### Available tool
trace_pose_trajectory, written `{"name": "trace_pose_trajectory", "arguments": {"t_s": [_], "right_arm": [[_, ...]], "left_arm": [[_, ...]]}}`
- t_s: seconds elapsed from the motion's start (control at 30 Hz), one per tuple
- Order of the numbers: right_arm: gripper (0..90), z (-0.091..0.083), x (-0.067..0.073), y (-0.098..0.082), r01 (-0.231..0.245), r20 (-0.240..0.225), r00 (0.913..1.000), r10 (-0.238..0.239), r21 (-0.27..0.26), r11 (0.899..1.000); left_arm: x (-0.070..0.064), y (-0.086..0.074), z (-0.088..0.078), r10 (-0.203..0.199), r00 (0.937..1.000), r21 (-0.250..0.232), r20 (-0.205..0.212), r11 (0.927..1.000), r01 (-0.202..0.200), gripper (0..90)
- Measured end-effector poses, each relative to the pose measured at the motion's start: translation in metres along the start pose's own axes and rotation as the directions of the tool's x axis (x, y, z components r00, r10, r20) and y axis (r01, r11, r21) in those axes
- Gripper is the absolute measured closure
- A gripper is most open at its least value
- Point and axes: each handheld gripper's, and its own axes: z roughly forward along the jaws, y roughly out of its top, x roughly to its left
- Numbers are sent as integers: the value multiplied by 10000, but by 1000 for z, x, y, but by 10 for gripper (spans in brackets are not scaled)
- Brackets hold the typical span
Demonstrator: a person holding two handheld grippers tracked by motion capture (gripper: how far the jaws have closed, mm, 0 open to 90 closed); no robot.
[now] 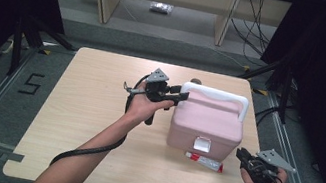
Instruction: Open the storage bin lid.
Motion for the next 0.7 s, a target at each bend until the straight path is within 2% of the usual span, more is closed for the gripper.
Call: {"name": "trace_pose_trajectory", "arguments": {"t_s": [0.03,0.1,0.13,0.17,0.2,0.23,0.27,0.3,0.37,0.4,0.53,0.57,0.6,0.7], "right_arm": [[793,1,-3,0,371,-70,9993,-373,-210,9991],[795,-2,-1,0,257,6,9997,-257,-166,9995],[797,-2,-3,0,515,26,9987,-515,-282,9983],[799,-3,0,-1,192,6,9998,-192,-149,9997],[800,-4,-1,-2,317,28,9995,-316,-170,9994],[801,-5,2,-2,-76,-49,10000,75,-87,9999],[802,-5,-2,-2,394,8,9992,-394,-230,9990],[803,-5,-2,-3,421,1,9991,-421,-252,9988],[807,-6,1,-4,113,-77,9999,-116,-260,9996],[811,-7,-1,-4,460,-4,9989,-461,-335,9984],[822,-10,2,-4,278,-65,9996,-280,-306,9991],[825,-12,3,-4,67,-46,10000,-68,-208,9998],[829,-11,3,-4,199,-182,9996,-205,-319,9993],[842,-13,6,-4,-138,-187,9997,137,-98,9999]], "left_arm": [[0,0,0,19,10000,7,-1,10000,-19,602],[0,0,0,0,10000,10,22,10000,0,647],[0,0,0,-86,9999,47,101,10000,85,666],[-1,0,0,-141,9998,116,122,9998,140,690],[-1,0,0,-158,9998,127,95,9998,157,701],[-2,1,0,-200,9998,148,95,9997,199,707],[-2,1,0,-237,9996,154,119,9996,235,713],[-2,2,-1,-338,9993,137,154,9993,336,721],[-3,3,-2,-340,9993,172,146,9993,337,736],[-3,4,-2,-375,9992,190,147,9991,372,737],[-3,6,-1,-498,9986,243,148,9985,494,738],[-2,7,-1,-538,9984,257,142,9982,535,738],[-2,7,-1,-578,9982,258,148,9980,574,738],[-1,9,-1,-689,9975,251,169,9973,685,738]]}}
